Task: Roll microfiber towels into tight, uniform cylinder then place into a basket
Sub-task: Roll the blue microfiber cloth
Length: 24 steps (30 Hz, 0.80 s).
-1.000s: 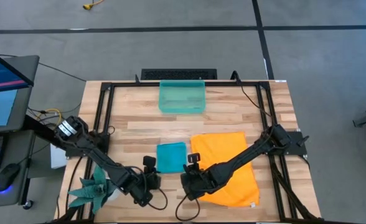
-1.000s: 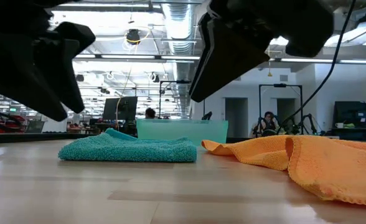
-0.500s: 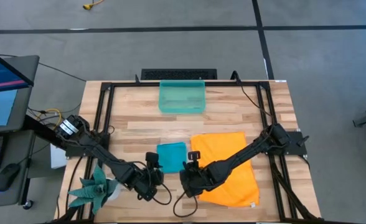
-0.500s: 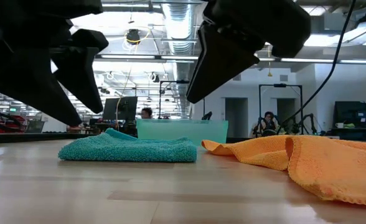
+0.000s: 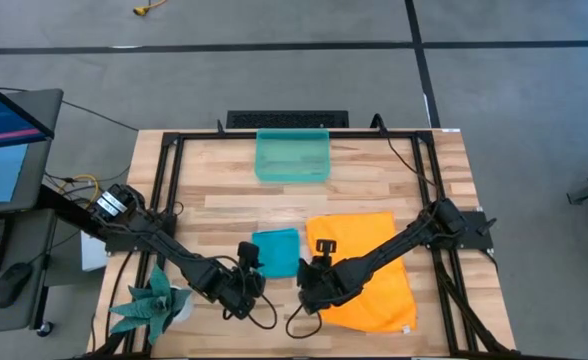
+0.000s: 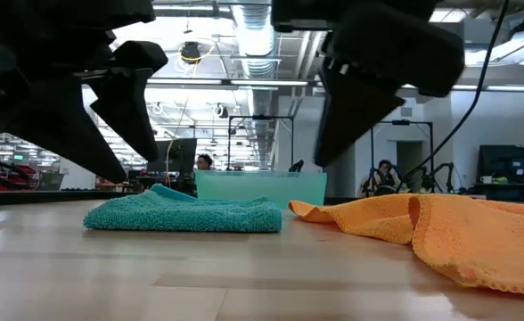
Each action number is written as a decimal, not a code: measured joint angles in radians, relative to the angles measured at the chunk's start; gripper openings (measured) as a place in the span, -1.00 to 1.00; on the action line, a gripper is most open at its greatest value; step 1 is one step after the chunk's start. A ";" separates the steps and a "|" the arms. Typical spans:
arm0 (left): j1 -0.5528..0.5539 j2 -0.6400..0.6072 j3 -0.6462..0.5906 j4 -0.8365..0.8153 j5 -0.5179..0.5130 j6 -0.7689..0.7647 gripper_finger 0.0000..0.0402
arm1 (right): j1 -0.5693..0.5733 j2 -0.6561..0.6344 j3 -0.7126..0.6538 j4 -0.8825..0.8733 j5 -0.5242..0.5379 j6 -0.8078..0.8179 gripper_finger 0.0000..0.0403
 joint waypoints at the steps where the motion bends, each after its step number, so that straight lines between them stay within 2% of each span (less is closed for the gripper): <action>1: -0.001 0.000 0.000 0.000 0.001 -0.011 0.03 | 0.000 0.000 -0.013 0.042 0.000 -0.019 -0.47; 4: -0.006 0.000 0.000 0.000 0.001 -0.054 0.03 | 0.001 0.000 -0.057 0.155 -0.001 -0.089 -0.38; 8: -0.025 0.000 0.000 0.000 0.006 -0.099 0.03 | -0.006 0.000 -0.101 0.253 0.000 -0.192 -0.14; 14: -0.057 0.000 -0.001 0.000 0.003 -0.104 0.03 | -0.024 0.000 -0.145 0.400 -0.002 -0.352 0.15; 24: -0.061 0.000 -0.168 0.177 -0.064 -0.093 0.02 | -0.060 0.000 -0.223 0.546 -0.104 -0.446 0.17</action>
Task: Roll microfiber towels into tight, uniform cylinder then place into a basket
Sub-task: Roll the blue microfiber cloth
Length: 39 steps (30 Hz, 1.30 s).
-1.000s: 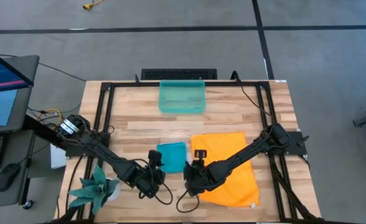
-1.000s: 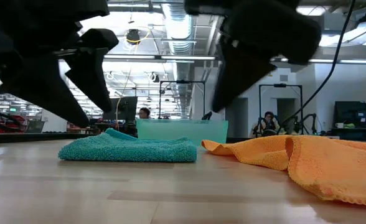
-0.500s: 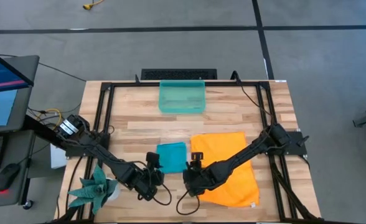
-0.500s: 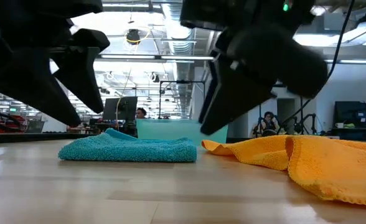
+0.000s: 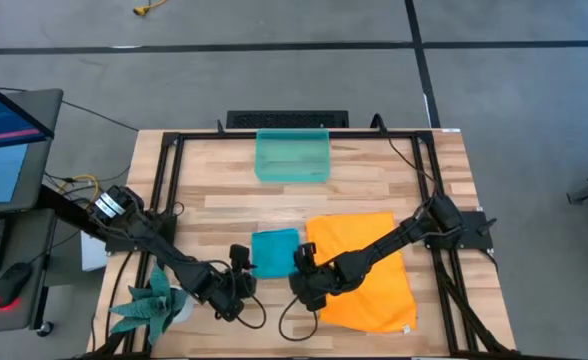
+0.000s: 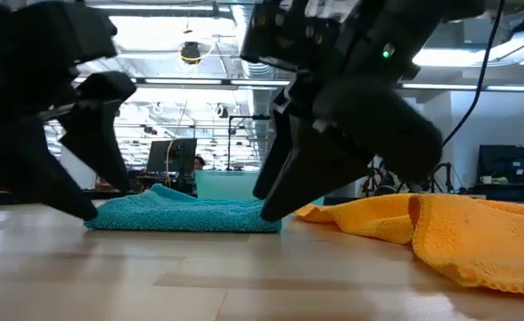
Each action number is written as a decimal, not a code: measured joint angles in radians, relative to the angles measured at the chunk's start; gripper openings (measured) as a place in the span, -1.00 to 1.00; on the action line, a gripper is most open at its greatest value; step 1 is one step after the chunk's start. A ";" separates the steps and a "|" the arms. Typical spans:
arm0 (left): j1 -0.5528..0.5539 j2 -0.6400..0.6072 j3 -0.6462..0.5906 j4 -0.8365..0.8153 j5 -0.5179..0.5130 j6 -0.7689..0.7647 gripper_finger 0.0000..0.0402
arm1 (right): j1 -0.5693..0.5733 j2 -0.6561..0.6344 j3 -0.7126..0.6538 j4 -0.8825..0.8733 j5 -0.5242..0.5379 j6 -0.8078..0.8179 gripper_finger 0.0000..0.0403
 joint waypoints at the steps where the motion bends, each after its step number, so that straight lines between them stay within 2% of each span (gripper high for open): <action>1: 0.000 0.000 -0.010 0.010 0.001 -0.002 0.02 | -0.006 0.000 -0.006 0.009 0.000 0.000 0.17; 16: 0.056 -0.006 -0.103 0.160 0.046 -0.020 0.02 | -0.050 -0.004 -0.073 0.085 -0.054 0.050 0.09; 24: 0.109 -0.005 -0.117 0.160 0.090 -0.082 -0.01 | -0.070 -0.003 -0.073 0.086 -0.073 0.088 -0.08; 30: 0.128 -0.004 -0.117 0.157 0.120 -0.092 -0.32 | -0.080 -0.002 -0.073 0.090 -0.133 0.093 -0.32; 39: 0.136 -0.027 -0.104 0.141 0.231 -0.116 -0.87 | -0.085 -0.002 -0.073 0.093 -0.172 0.092 -0.69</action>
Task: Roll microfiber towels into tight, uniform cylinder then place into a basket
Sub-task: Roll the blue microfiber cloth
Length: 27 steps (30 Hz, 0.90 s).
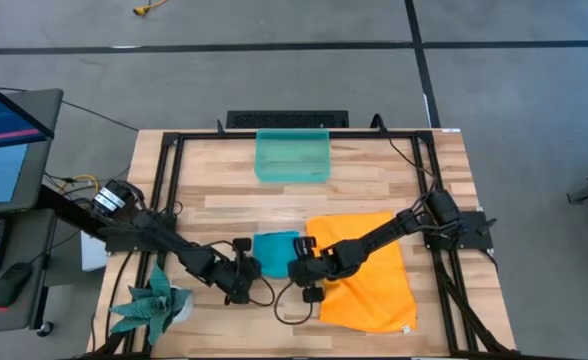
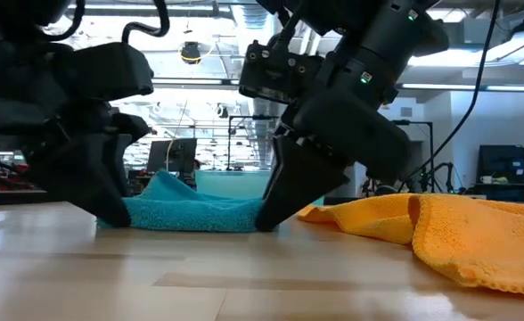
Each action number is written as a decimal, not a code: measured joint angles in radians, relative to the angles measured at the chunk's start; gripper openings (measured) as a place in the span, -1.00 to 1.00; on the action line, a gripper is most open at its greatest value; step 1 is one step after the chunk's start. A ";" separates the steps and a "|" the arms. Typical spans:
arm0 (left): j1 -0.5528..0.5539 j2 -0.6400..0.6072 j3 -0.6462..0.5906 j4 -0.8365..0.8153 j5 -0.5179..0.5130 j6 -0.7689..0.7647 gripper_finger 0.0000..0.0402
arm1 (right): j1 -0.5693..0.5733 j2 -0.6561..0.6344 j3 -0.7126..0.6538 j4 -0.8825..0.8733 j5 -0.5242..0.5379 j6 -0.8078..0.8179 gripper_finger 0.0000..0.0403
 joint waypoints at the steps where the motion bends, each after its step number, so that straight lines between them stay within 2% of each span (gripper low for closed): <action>1: 0.000 -0.012 0.004 -0.011 0.010 -0.010 -0.91 | 0.000 0.000 0.000 0.001 -0.004 0.000 -0.72; 4: 0.000 -0.059 0.010 -0.060 0.063 -0.056 -0.97 | 0.000 0.004 0.011 0.009 -0.024 0.000 -0.81; 9: -0.001 -0.133 0.017 -0.105 0.136 -0.183 -0.90 | 0.014 0.006 0.055 0.000 -0.129 0.013 -0.90; 14: 0.001 -0.157 0.018 -0.158 0.156 -0.327 -0.87 | 0.029 0.006 0.092 -0.004 -0.157 0.075 -0.86; 18: 0.025 -0.159 0.020 -0.177 0.163 -0.403 -0.89 | 0.029 0.006 0.115 0.003 -0.226 0.140 -0.83; 27: 0.159 -0.160 0.004 -0.197 0.167 -0.513 -0.92 | 0.000 0.005 0.115 -0.005 -0.231 0.291 -0.85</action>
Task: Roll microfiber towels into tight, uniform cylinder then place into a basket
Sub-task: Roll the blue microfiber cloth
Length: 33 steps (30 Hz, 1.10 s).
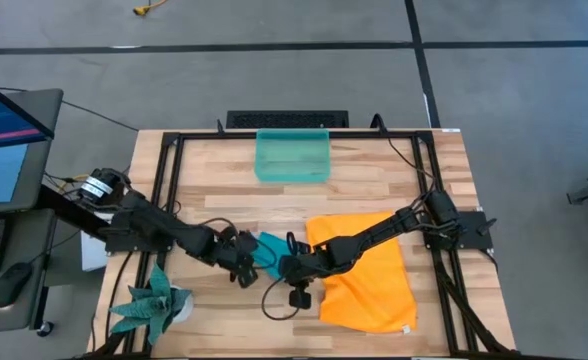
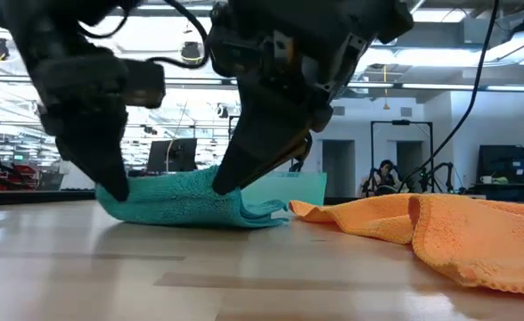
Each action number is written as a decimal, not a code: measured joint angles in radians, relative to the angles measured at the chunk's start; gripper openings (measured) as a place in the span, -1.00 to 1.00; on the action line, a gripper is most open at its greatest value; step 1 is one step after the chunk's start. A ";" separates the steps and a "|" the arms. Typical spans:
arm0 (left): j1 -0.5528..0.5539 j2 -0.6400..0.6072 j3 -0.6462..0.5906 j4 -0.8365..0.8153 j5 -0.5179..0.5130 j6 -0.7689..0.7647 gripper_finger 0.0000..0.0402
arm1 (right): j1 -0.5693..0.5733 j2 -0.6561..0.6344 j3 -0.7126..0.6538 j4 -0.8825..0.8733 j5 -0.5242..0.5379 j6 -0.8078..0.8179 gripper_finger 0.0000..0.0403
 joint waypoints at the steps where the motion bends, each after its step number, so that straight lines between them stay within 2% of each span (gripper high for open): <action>1: 0.012 0.000 -0.004 0.001 0.001 -0.014 -0.92 | -0.001 0.000 0.000 -0.002 0.001 0.007 -0.85; 9: 0.043 0.000 -0.018 0.021 0.040 -0.046 -0.92 | -0.002 -0.002 -0.013 -0.008 0.006 0.015 -0.82; 12: 0.044 0.000 -0.019 0.035 0.036 -0.039 -0.92 | 0.000 -0.002 -0.025 -0.010 0.051 0.015 -0.78; 15: 0.045 0.000 -0.021 0.030 0.030 -0.023 -0.92 | 0.002 -0.002 -0.032 -0.022 0.091 0.015 -0.69; 25: 0.053 0.001 -0.023 -0.002 0.019 -0.008 -0.92 | 0.012 -0.003 -0.021 -0.062 0.066 -0.063 -0.28; 33: 0.055 0.001 -0.022 0.002 0.022 -0.003 -0.92 | 0.014 -0.004 -0.004 0.165 0.069 -0.260 -0.26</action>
